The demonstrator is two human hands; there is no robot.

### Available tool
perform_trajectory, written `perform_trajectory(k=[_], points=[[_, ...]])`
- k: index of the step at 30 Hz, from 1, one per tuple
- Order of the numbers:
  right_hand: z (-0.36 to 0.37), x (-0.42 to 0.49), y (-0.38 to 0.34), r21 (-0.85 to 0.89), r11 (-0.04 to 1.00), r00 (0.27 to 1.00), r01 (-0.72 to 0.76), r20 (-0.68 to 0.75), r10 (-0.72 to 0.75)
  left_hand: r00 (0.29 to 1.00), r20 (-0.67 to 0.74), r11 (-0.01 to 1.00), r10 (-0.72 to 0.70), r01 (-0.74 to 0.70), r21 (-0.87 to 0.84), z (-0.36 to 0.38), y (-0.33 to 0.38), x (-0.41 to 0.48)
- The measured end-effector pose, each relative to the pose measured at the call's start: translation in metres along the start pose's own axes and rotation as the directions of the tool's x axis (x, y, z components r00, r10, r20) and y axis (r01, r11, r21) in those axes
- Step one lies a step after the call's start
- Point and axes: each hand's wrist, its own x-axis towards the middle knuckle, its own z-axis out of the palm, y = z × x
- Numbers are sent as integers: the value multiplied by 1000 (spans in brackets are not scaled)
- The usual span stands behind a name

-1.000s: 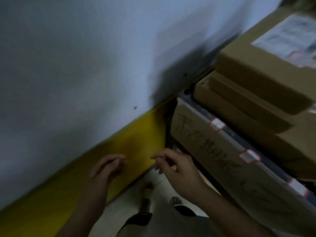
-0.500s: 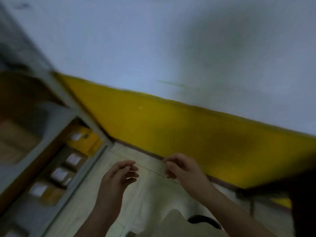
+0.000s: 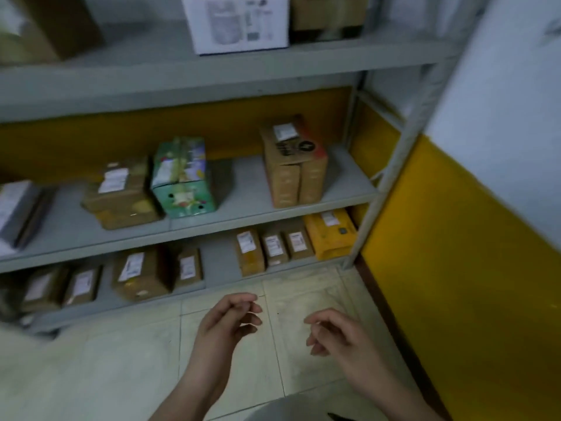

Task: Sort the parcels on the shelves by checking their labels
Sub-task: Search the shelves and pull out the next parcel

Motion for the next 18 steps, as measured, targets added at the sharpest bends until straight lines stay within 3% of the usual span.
perform_trajectory(k=[5, 11, 15, 18], points=[[29, 59, -8, -88, 995, 990, -48, 127, 59, 989, -141, 997, -48, 39, -67, -46, -7, 33], [42, 143, 16, -134, 984, 964, -114, 227, 142, 966, -210, 989, -148, 142, -44, -65, -29, 95], [40, 212, 59, -118, 951, 916, -287, 255, 308, 936, -260, 964, -236, 259, 60, -70, -66, 155], [40, 273, 109, -61, 868, 839, -493, 232, 493, 923, -264, 931, -279, 328, 162, -75, -112, 212]])
